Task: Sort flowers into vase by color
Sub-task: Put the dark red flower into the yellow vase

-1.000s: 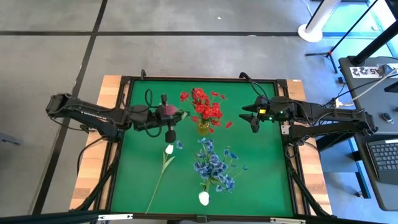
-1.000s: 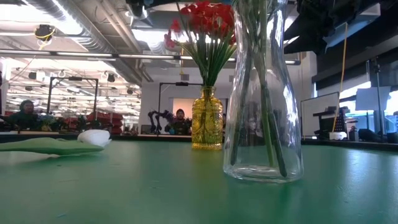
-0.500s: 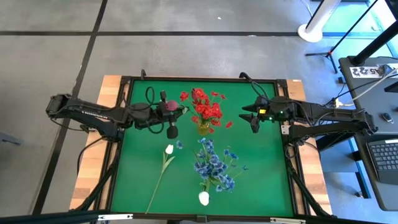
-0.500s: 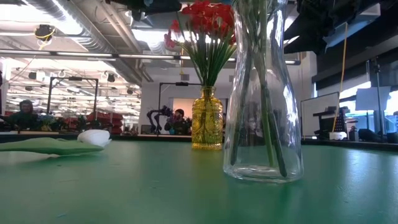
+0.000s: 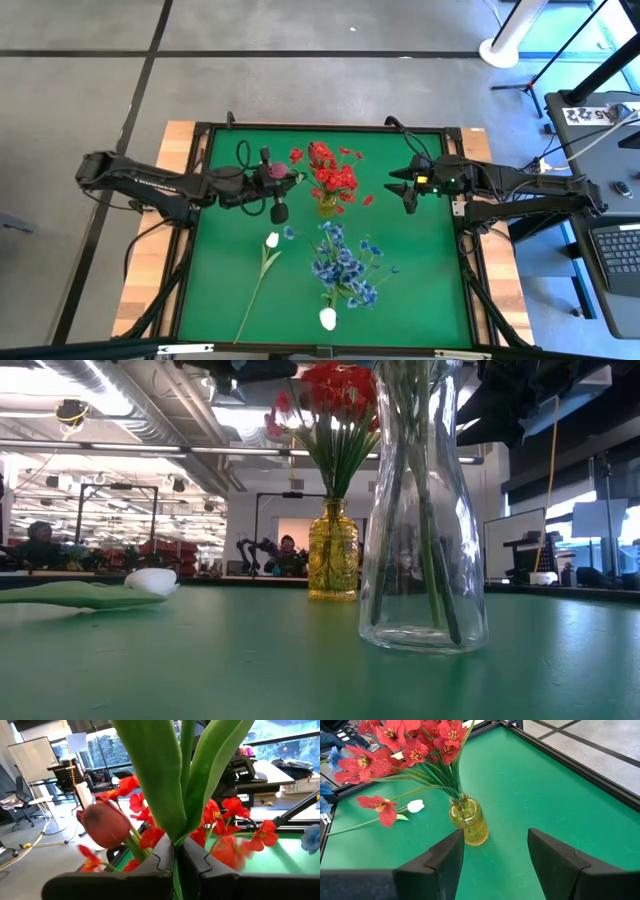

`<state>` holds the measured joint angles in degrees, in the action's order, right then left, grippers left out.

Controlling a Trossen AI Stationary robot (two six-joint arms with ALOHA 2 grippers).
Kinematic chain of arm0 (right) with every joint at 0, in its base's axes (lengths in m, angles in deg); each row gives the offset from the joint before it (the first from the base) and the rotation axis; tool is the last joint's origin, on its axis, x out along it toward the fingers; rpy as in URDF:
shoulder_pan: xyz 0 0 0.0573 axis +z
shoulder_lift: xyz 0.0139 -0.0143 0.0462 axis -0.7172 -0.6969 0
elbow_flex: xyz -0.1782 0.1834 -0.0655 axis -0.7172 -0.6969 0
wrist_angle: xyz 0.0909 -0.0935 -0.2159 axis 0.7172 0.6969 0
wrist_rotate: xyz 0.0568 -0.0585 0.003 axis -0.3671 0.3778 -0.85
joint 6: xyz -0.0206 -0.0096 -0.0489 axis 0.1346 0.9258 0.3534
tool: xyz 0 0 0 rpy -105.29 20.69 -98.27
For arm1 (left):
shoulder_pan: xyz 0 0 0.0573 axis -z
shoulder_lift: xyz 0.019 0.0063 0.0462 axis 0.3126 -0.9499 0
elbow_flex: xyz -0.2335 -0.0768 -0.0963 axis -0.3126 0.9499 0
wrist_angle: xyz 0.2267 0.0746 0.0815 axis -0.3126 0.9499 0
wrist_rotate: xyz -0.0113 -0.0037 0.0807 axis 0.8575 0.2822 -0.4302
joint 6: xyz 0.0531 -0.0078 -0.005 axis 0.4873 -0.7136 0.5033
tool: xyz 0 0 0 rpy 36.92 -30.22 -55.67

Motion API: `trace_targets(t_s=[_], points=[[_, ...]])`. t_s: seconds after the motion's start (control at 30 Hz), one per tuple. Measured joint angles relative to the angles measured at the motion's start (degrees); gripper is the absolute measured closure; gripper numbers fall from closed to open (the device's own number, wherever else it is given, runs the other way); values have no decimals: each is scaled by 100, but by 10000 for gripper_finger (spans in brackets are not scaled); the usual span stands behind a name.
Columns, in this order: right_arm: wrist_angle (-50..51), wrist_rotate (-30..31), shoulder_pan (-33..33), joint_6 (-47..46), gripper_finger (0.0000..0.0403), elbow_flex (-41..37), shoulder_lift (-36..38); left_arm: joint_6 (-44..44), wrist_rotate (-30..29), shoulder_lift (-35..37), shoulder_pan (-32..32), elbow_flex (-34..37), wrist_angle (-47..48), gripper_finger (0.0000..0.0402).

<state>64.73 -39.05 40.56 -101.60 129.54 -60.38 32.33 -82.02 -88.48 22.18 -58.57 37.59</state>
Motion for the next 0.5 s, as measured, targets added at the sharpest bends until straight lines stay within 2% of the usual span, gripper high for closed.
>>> trace_targets(t_s=[0.27,0.5], points=[[-3,-2,-2,-2,185,0,0,12,4,-445,0,0,-240,401],[0,-2,1,-4,185,0,0,130,-164,-494,0,0,-222,401]])
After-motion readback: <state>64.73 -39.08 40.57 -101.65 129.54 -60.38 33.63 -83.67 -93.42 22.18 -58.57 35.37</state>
